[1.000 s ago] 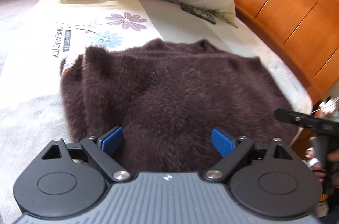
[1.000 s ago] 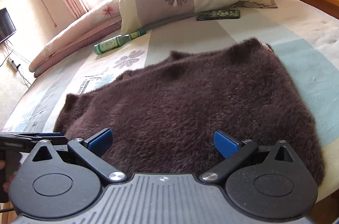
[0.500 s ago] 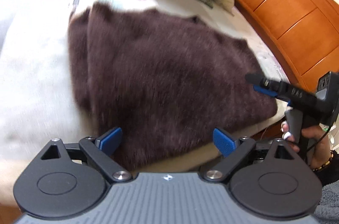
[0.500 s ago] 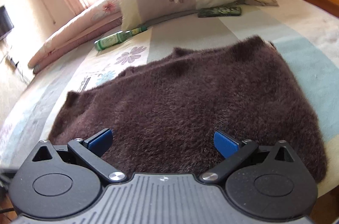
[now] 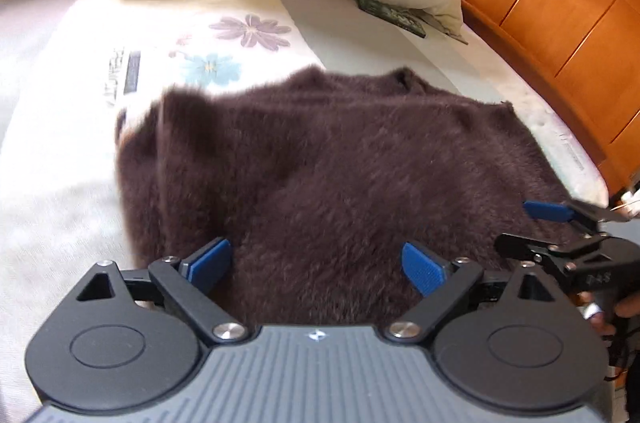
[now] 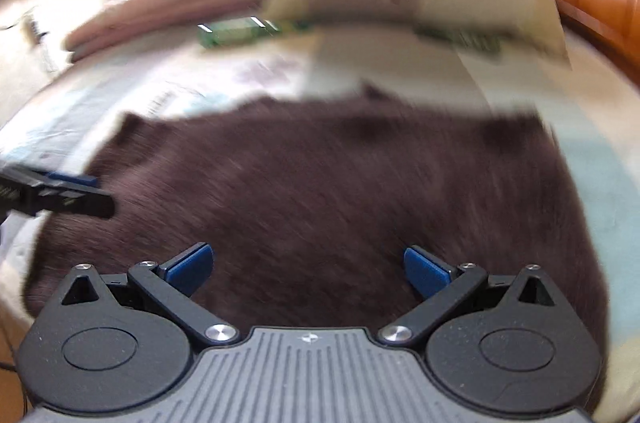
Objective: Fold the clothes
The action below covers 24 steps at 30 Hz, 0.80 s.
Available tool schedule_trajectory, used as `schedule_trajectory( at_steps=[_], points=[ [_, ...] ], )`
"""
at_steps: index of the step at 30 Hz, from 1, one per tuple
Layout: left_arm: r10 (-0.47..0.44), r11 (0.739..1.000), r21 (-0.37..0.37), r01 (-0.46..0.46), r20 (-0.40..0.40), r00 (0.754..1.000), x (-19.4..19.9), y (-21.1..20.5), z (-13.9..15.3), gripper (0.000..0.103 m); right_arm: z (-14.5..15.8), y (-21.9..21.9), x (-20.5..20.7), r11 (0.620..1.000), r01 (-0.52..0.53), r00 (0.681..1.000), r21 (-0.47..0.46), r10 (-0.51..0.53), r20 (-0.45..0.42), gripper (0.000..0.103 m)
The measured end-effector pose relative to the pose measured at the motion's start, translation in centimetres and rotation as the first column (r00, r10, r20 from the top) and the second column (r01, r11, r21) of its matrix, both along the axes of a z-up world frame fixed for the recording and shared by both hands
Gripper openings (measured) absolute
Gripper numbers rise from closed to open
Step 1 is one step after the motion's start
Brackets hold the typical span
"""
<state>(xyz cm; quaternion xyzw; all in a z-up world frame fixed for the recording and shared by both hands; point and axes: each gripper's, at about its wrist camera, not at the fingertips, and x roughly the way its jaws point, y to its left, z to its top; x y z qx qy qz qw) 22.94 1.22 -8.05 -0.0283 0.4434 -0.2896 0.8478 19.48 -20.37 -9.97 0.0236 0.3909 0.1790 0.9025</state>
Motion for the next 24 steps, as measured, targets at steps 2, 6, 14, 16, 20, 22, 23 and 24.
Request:
schedule_trajectory(
  at_steps=[2, 6, 14, 16, 20, 22, 23, 24],
  points=[
    [0.002, 1.0, -0.02, -0.002, 0.002, 1.0, -0.3, 0.6, -0.2, 0.093, 0.3, -0.3, -0.2, 1.0, -0.004, 1.0, 0.013, 0.003, 0.009, 0.103],
    [0.005, 1.0, -0.001, -0.005, 0.044, 0.999, -0.2, 0.2, 1.1, 0.093, 2.2, -0.8, 0.3, 1.0, 0.009, 0.995, 0.002, -0.009, 0.098, 0.103],
    [0.007, 0.999, 0.037, -0.008, 0.021, 1.0, 1.1, -1.1, 0.3, 0.094, -0.2, -5.0, 3.3, 0.979, 0.201, 0.979, -0.03, -0.2, 0.022, 0.103],
    [0.004, 0.999, 0.041, -0.005, 0.02, 1.0, 1.5, -1.4, 0.2, 0.094, 0.2, -6.3, 2.9, 0.98, 0.195, 0.98, 0.026, -0.196, 0.032, 0.103],
    [-0.001, 1.0, 0.007, 0.0, 0.065, 0.998, 2.6, -1.7, 1.2, 0.094, 2.0, -7.1, 3.9, 0.982, 0.189, 0.975, 0.003, -0.188, 0.121, 0.103],
    [0.01, 1.0, 0.002, -0.01, 0.07, 0.997, 3.5, -2.0, 1.1, 0.094, 2.1, -7.5, 5.5, 0.982, 0.191, 0.975, 0.004, -0.191, 0.116, 0.103],
    [0.02, 1.0, 0.002, -0.02, 0.071, 0.997, 3.9, -2.1, 0.9, 0.094, 1.8, -7.7, 6.3, 0.982, 0.191, 0.976, 0.01, -0.191, 0.105, 0.103],
    [0.031, 0.999, 0.01, -0.032, 0.068, 0.997, 4.3, -2.2, 0.6, 0.094, 1.2, -7.8, 7.2, 0.982, 0.19, 0.978, 0.007, -0.19, 0.081, 0.103]
  ],
)
